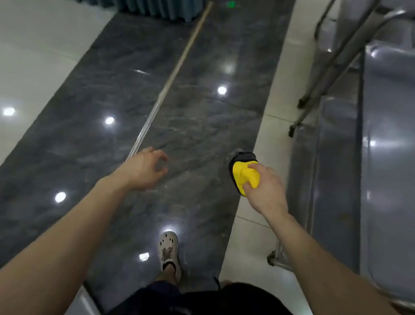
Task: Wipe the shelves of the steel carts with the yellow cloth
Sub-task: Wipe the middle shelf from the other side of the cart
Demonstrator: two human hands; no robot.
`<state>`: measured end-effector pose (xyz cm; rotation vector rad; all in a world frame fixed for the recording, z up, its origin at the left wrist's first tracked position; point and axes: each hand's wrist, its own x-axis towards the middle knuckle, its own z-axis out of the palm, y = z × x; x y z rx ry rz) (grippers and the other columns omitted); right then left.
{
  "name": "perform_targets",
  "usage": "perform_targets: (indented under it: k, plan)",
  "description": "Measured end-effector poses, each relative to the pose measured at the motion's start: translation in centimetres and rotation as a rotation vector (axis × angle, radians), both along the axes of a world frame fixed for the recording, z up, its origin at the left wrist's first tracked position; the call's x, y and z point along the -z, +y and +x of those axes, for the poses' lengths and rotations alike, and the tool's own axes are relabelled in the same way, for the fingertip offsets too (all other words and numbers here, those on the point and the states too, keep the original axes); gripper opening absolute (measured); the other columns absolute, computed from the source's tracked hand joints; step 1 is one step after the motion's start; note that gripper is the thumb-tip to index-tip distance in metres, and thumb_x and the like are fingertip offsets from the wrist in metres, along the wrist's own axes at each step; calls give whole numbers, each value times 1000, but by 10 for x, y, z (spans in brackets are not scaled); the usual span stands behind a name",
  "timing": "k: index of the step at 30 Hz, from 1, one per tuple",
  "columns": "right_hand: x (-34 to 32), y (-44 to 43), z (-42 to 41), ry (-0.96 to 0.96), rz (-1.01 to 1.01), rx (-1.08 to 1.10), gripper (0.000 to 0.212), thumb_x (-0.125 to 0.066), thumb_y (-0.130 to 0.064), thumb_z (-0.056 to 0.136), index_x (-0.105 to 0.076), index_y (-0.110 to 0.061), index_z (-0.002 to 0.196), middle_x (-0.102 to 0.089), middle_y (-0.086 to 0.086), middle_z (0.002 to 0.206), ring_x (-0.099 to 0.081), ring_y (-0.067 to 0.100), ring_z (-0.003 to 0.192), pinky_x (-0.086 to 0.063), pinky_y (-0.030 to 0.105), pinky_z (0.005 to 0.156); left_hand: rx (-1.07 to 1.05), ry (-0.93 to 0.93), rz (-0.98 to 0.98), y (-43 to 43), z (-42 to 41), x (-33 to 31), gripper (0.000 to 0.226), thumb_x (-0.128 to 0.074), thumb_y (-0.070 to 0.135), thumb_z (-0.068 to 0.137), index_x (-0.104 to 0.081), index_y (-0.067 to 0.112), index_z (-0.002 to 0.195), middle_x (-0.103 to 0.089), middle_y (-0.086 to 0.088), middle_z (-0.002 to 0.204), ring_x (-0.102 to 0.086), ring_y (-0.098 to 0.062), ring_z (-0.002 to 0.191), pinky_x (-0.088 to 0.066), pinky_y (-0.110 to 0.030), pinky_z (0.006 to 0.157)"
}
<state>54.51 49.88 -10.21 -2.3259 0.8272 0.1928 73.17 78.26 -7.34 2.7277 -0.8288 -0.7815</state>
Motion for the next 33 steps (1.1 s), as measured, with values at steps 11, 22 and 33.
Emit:
perform_targets:
  k: [11, 22, 33]
  plan:
    - [-6, -60, 76, -243, 625, 972, 52, -79, -29, 94, -62, -11, 140, -65, 8, 137, -62, 23, 116, -47, 34, 92, 792, 52, -130, -220, 107, 1, 79, -86, 56, 85, -55, 21, 149, -57, -4, 144, -59, -27, 132, -52, -44, 108]
    - [-3, -170, 150, -464, 1181, 869, 38, -74, -23, 98, -70, -17, 136, -76, 14, 127, -74, 34, 116, -63, 49, 95, 1014, 89, -163, -413, 181, 30, 46, -77, 33, 94, -64, 29, 137, -58, 4, 139, -62, -22, 124, -55, -44, 100]
    - [19, -216, 206, -132, 656, 1024, 63, -64, -4, 90, -53, -24, 148, -61, 7, 132, -61, 27, 116, -56, 46, 94, 1183, 219, -234, -519, 233, 73, 40, -75, 19, 88, -68, 18, 127, -67, -3, 121, -64, -24, 109, -57, -46, 90]
